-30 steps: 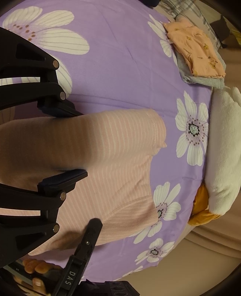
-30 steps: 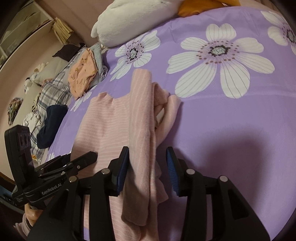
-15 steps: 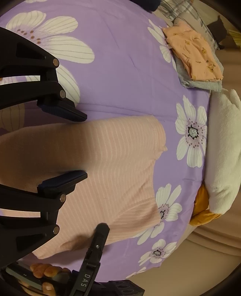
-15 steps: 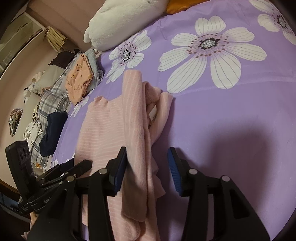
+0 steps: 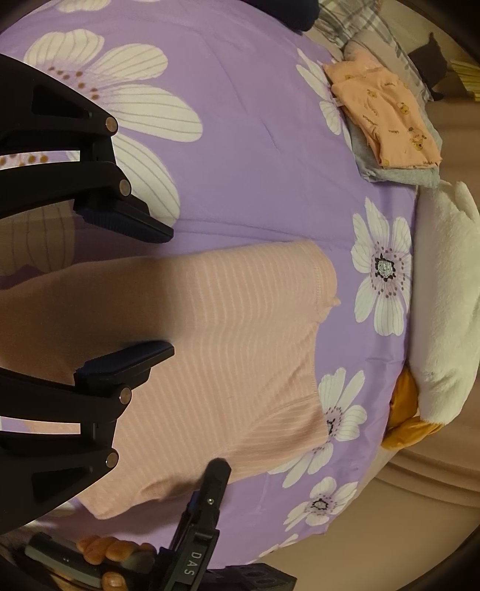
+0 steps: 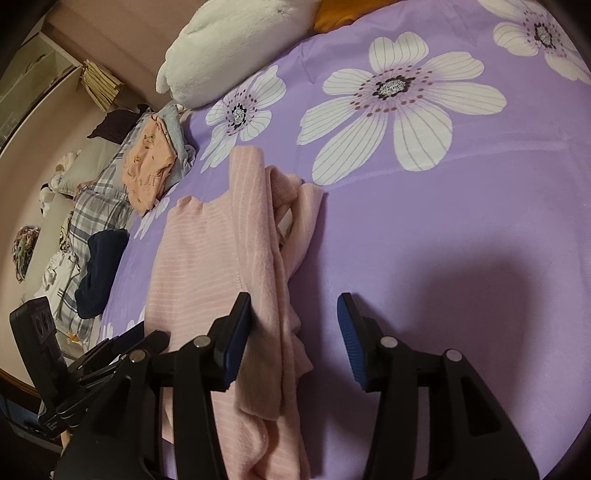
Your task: Fold small clothes
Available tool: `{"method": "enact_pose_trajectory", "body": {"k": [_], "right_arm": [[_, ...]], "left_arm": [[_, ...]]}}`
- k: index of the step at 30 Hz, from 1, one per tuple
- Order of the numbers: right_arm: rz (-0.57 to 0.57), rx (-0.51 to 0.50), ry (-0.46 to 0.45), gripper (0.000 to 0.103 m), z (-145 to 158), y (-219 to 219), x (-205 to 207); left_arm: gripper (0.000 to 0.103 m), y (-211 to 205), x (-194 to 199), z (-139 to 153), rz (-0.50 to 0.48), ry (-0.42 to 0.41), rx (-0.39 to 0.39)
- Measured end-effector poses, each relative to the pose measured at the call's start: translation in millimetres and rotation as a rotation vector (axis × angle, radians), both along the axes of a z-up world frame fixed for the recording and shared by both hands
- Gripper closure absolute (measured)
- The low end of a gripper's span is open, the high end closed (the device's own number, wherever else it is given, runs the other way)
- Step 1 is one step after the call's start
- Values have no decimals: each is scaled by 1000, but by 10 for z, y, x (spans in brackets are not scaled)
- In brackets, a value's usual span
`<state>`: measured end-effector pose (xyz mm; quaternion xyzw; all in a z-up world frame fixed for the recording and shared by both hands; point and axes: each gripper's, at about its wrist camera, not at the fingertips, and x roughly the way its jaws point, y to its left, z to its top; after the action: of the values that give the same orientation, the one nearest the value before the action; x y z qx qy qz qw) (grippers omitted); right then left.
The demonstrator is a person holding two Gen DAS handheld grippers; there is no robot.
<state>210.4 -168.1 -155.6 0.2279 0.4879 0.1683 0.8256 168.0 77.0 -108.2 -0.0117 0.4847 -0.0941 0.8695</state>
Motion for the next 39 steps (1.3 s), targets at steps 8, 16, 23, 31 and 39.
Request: {"method": "enact_pose_trajectory", "body": {"k": [8, 16, 23, 31, 39], "right_arm": [[-9, -78, -29, 55, 109, 2, -80], [-32, -129, -62, 55, 225, -35, -193], [27, -130, -129, 61, 375, 70, -384], [121, -150, -114, 65, 251, 273, -556], [103, -157, -32, 66, -35, 228, -586]], "left_arm": [[48, 28, -106, 13, 2, 3, 12], [48, 31, -225, 36, 11, 2, 21], [48, 18, -344, 34, 6, 3, 33], [48, 9, -457, -63, 6, 31, 47], [48, 17, -530, -112, 2, 38, 53]]}}
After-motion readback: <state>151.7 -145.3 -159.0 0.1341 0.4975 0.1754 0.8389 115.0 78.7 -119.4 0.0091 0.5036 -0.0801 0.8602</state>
